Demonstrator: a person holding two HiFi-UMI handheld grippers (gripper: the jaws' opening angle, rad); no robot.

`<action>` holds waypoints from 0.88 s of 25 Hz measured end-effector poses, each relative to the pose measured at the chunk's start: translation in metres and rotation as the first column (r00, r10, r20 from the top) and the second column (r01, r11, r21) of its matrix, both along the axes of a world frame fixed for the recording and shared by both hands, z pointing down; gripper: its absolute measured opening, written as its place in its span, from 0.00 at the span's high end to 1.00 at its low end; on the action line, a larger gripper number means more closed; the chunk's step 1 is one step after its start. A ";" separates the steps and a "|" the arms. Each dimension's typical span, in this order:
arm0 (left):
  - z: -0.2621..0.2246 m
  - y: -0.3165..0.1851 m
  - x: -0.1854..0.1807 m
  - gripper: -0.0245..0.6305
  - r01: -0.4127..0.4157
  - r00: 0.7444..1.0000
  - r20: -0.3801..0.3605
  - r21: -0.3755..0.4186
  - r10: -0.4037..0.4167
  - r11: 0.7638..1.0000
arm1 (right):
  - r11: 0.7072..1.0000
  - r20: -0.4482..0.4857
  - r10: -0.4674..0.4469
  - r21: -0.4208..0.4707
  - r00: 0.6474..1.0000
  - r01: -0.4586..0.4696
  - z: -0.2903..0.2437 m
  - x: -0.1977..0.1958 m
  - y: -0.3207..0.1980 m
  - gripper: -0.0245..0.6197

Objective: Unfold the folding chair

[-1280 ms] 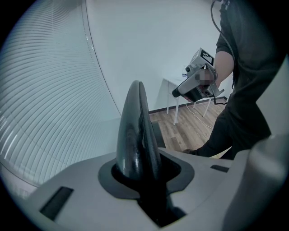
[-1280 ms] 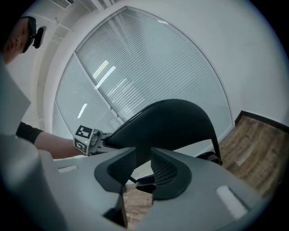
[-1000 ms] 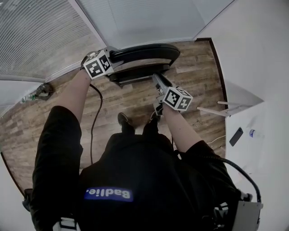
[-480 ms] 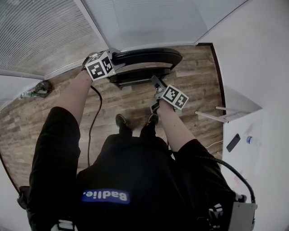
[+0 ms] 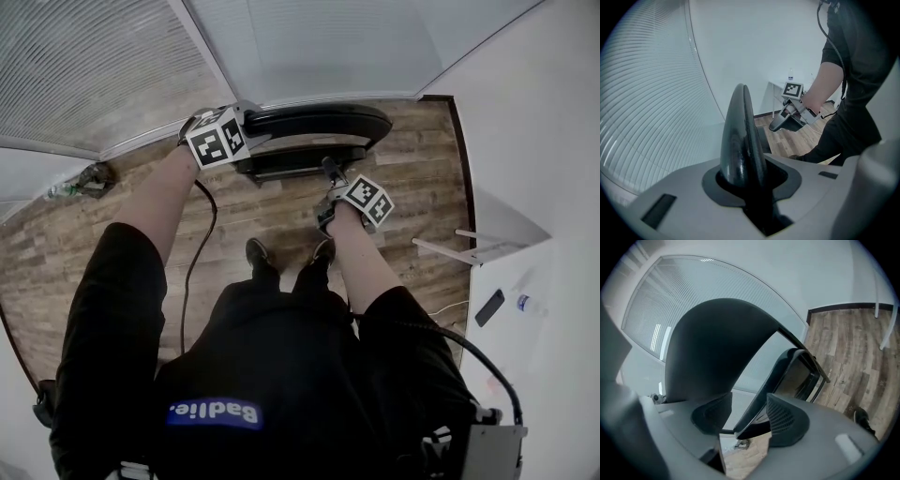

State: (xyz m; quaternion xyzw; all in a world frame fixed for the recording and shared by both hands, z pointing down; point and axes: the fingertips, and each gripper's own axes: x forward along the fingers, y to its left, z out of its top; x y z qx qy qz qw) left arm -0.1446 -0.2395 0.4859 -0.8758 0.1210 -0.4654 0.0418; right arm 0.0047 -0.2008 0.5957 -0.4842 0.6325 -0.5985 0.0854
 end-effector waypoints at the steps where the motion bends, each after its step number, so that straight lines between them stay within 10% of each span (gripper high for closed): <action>1: 0.000 0.001 0.000 0.81 -0.003 1.000 -0.001 0.002 0.003 1.000 | 1.000 0.003 0.008 -0.006 1.000 -0.008 0.004 -0.001 -0.001 0.65; 22: 0.000 -0.003 -0.001 0.81 -0.019 1.000 -0.009 0.000 0.019 1.000 | 0.984 0.016 0.141 -0.108 0.990 -0.139 0.073 -0.009 -0.044 0.62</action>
